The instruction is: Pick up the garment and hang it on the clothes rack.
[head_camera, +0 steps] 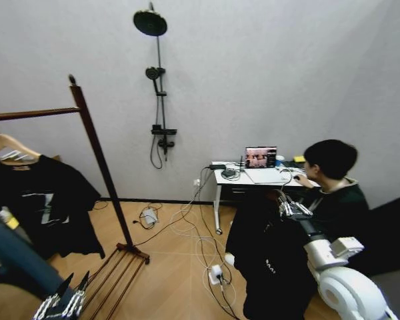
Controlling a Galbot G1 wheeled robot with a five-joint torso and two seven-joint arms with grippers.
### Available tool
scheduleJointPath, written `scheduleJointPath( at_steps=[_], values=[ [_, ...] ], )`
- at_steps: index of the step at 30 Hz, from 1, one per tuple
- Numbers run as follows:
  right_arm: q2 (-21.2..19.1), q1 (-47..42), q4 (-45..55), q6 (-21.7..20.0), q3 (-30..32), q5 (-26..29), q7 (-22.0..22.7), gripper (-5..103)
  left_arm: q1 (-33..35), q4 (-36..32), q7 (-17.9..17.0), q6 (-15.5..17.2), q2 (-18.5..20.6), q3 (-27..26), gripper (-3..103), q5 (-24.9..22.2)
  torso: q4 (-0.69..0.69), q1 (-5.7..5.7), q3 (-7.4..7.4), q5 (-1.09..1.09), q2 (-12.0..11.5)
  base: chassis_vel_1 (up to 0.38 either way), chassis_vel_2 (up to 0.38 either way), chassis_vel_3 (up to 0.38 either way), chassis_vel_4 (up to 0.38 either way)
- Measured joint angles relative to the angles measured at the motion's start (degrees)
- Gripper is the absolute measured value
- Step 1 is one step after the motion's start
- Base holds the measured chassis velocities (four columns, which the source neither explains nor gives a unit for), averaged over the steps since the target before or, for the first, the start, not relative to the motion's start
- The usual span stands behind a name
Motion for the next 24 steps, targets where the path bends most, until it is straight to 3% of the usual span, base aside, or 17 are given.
scheduleJointPath(
  at_steps=[14,24],
  values=[
    [0.37,-0.74,0.04,0.5,0.41,-1.17,-1.18,9,0.0,0.0,0.0,0.0,0.0,0.0,46,0.0,-0.02,0.0,0.0,0.01,0.0,0.011,0.012,0.007,0.009],
    [0.67,-0.82,0.2,0.49,0.01,-1.36,-0.95,9,0.0,0.0,0.01,0.0,0.0,0.0,46,0.0,-0.01,0.01,0.01,0.01,0.0,-0.117,0.119,0.118,-0.121]
  ],
)
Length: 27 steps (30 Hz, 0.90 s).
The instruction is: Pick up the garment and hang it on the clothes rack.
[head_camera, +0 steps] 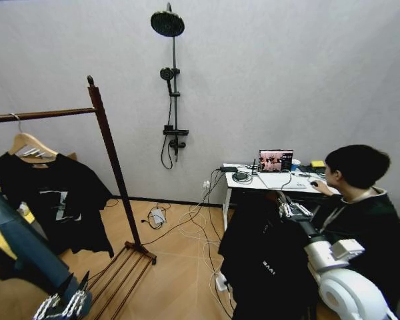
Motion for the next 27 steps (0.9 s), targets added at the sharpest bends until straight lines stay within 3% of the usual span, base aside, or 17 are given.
scheduleJointPath(
  at_steps=[9,21,27],
  values=[
    [-0.19,0.39,-0.01,-0.04,-0.57,0.48,0.54,9,0.0,0.0,0.0,0.0,0.0,0.0,46,0.0,-0.01,0.05,0.01,0.01,-0.02,-0.133,0.137,0.125,-0.131],
    [-3.05,4.04,-2.8,2.04,-2.62,2.61,-4.04,9,0.0,0.0,0.0,0.0,0.0,0.0,46,0.0,-0.01,-0.03,-0.01,0.0,0.01,0.032,0.0,0.008,0.027],
    [-3.92,6.19,-3.36,2.05,-3.65,3.78,-4.08,9,0.0,0.0,0.0,0.0,0.0,0.0,46,0.0,-0.01,-0.02,-0.01,-0.01,0.0,0.03,0.045,0.057,0.043]
  ],
)
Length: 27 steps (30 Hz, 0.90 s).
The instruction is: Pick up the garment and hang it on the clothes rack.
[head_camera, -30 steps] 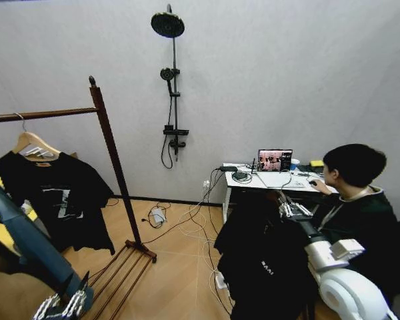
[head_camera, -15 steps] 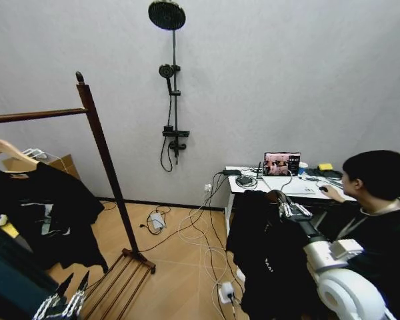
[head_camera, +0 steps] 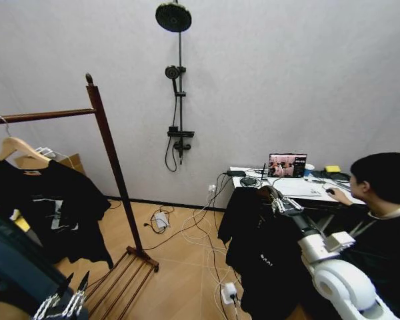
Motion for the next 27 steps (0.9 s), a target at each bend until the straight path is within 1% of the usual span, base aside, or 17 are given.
scheduleJointPath(
  at_steps=[9,18,27],
  values=[
    [-0.53,0.4,0.06,-0.25,0.06,0.72,0.23,9,0.0,0.0,0.0,0.0,0.0,0.0,46,0.0,-0.01,-0.01,0.0,0.02,0.0,0.09,0.085,0.087,0.08],
    [-1.84,2.11,0.51,-1.3,-0.18,2.42,0.26,9,0.0,0.0,0.0,0.0,0.0,0.0,46,0.0,0.01,-0.02,-0.01,0.01,-0.01,0.127,0.113,0.118,0.122],
    [-3.49,3.6,0.5,-1.35,-0.32,4.37,0.84,9,0.0,0.0,0.0,0.0,0.0,0.0,46,0.0,-0.01,-0.02,-0.01,0.01,-0.01,0.116,0.123,0.126,0.115]
  ],
)
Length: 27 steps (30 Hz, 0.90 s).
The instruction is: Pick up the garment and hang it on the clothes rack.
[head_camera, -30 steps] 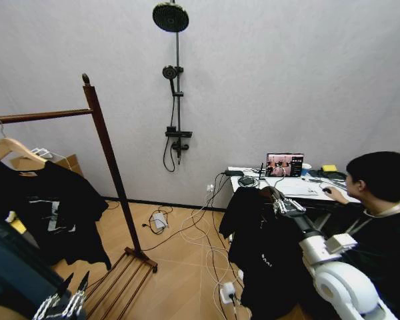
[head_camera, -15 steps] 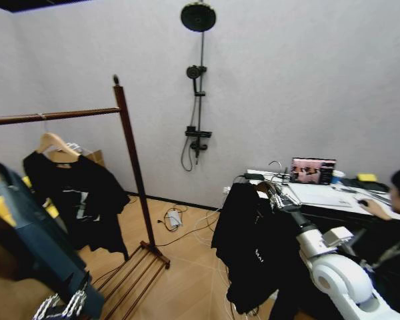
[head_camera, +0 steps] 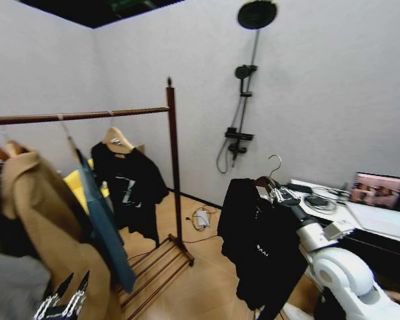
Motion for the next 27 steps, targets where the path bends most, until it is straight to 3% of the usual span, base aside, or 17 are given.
scheduleJointPath(
  at_steps=[27],
  values=[
    [-1.01,1.86,-0.34,-1.42,0.27,-0.33,-0.03,9,0.0,0.0,-0.01,0.0,0.0,0.0,46,0.0,0.02,-0.2,-0.2,0.0,-0.37,0.113,0.11,0.117,0.11]
  ],
)
